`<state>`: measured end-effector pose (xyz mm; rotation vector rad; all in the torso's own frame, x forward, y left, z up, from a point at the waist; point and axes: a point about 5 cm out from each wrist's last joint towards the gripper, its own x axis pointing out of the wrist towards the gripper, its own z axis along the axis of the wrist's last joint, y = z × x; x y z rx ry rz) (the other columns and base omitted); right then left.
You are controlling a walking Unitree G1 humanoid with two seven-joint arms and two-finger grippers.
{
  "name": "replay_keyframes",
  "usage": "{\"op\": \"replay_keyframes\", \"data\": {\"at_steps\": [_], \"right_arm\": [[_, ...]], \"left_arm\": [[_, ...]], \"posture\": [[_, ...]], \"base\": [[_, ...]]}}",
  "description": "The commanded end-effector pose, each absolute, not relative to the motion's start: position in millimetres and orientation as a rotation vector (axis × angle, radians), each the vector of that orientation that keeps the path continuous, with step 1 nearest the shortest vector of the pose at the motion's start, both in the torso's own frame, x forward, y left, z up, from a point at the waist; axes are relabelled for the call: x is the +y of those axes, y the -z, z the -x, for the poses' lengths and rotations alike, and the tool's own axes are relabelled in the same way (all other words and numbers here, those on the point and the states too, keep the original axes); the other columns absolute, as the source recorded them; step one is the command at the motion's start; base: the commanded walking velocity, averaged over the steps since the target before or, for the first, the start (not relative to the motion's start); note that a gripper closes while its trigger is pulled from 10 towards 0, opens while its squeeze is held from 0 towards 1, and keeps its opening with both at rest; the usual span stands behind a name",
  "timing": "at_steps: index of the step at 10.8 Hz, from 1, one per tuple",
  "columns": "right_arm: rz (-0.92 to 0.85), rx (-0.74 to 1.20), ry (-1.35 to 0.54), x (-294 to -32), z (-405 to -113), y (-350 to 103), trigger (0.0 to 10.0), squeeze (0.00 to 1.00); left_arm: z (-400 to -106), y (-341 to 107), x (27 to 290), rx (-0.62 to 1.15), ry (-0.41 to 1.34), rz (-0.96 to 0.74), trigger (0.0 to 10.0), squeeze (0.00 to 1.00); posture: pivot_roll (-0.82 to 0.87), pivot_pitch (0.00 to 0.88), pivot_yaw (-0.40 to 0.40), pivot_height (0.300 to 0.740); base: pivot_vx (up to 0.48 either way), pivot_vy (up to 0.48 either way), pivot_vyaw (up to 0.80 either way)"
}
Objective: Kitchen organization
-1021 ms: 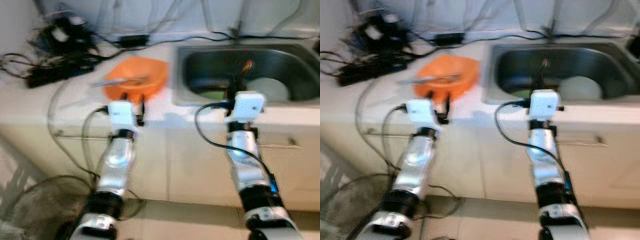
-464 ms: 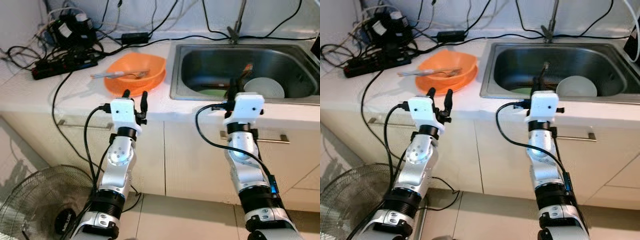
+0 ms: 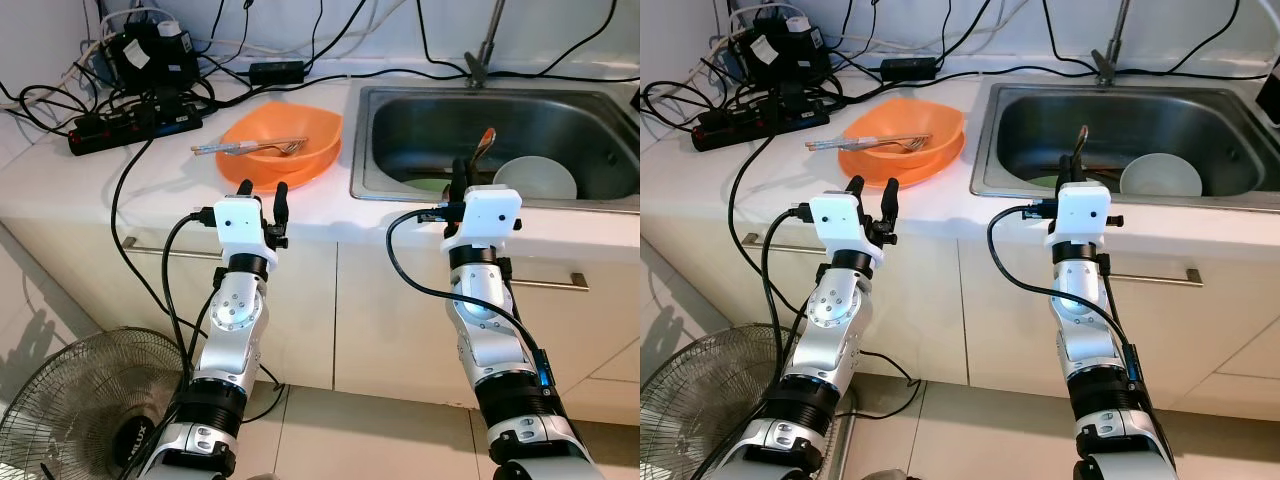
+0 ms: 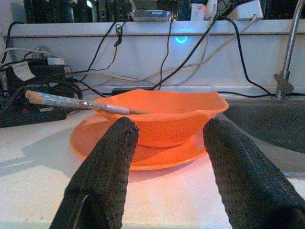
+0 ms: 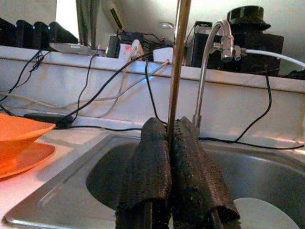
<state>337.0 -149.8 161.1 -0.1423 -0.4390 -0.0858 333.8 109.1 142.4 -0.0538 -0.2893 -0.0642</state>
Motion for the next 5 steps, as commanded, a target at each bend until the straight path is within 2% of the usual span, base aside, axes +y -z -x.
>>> {"op": "replay_keyframes", "data": {"at_steps": [1, 2, 5], "right_arm": [[0.125, -0.448, 0.100, -151.9, -339.5, -167.1, 10.0, 0.00], [0.130, -0.454, 0.096, -151.5, -339.4, -167.6, 10.0, 0.00], [0.127, -0.452, 0.088, -148.3, -338.7, -166.8, 10.0, 0.00]], "left_arm": [[-334.5, -143.1, 110.3, -0.285, 0.059, 0.053, 10.0, 0.00], [-334.4, -142.9, 110.0, -0.283, 0.061, 0.054, 10.0, 0.00], [-334.1, -143.1, 110.6, -0.282, 0.062, 0.056, 10.0, 0.00]], "posture": [[0.07, 0.000, 0.060, 0.740], [0.07, 0.000, 0.060, 0.740], [0.08, 0.000, 0.062, 0.740]], "base": [[0.240, 0.000, -0.80], [0.000, 0.000, 0.00], [0.244, 0.000, 0.00]]}}
